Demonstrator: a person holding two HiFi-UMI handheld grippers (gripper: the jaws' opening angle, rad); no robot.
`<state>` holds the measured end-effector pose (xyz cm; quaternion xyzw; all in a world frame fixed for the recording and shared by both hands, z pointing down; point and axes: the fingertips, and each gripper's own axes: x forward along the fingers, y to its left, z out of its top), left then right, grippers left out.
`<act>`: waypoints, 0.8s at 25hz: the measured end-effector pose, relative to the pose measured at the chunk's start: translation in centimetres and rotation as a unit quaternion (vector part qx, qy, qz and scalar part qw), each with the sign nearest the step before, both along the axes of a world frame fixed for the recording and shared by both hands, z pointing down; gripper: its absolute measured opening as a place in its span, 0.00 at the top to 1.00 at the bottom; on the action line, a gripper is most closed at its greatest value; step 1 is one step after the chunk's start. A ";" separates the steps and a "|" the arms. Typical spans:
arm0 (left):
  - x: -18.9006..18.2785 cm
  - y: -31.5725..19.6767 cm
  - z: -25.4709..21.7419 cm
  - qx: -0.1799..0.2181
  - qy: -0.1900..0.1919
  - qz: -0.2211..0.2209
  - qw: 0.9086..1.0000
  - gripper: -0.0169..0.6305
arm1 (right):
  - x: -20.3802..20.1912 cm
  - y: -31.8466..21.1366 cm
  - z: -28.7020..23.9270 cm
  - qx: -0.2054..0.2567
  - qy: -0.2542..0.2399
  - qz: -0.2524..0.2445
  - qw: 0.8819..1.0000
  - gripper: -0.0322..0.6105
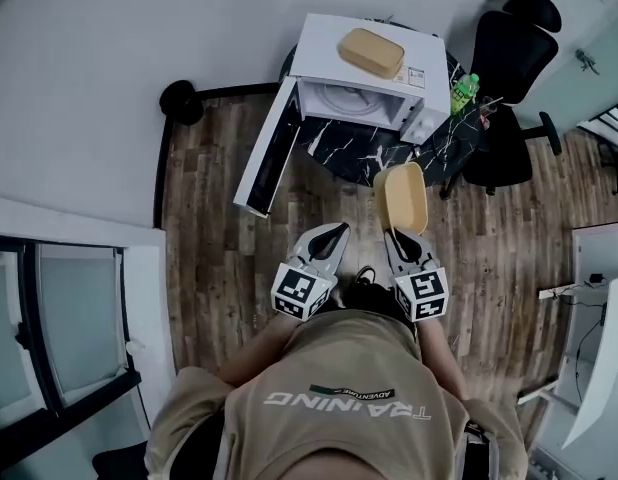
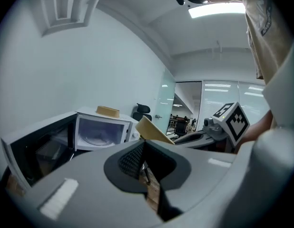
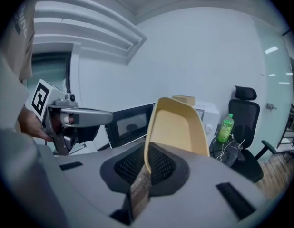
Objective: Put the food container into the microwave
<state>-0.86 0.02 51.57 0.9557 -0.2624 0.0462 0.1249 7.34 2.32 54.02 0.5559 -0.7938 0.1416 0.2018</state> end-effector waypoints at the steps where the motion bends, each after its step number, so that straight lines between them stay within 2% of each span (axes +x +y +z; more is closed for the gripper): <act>1: 0.0 -0.4 0.3 -0.007 0.003 -0.003 1.000 0.97 | -0.1 -0.3 0.1 0.000 0.007 -0.004 1.000 0.91; 4: 0.2 -2.1 0.5 -0.006 0.005 -0.013 1.000 0.97 | -0.3 -1.8 0.1 0.002 0.013 -0.018 1.000 0.91; 10: 0.7 -5.1 0.4 -0.001 -0.015 -0.040 0.999 0.97 | -0.1 -5.3 1.8 -0.014 -0.009 -0.052 0.999 0.91; 15: 1.7 -8.2 -0.3 0.001 -0.038 -0.068 0.997 0.97 | -0.1 -9.9 1.4 0.008 -0.005 -0.105 0.994 0.91; 20: 3.9 -11.6 -1.2 0.008 -0.057 -0.098 0.994 0.97 | 0.3 -12.6 2.2 0.004 -0.016 -0.154 0.988 0.91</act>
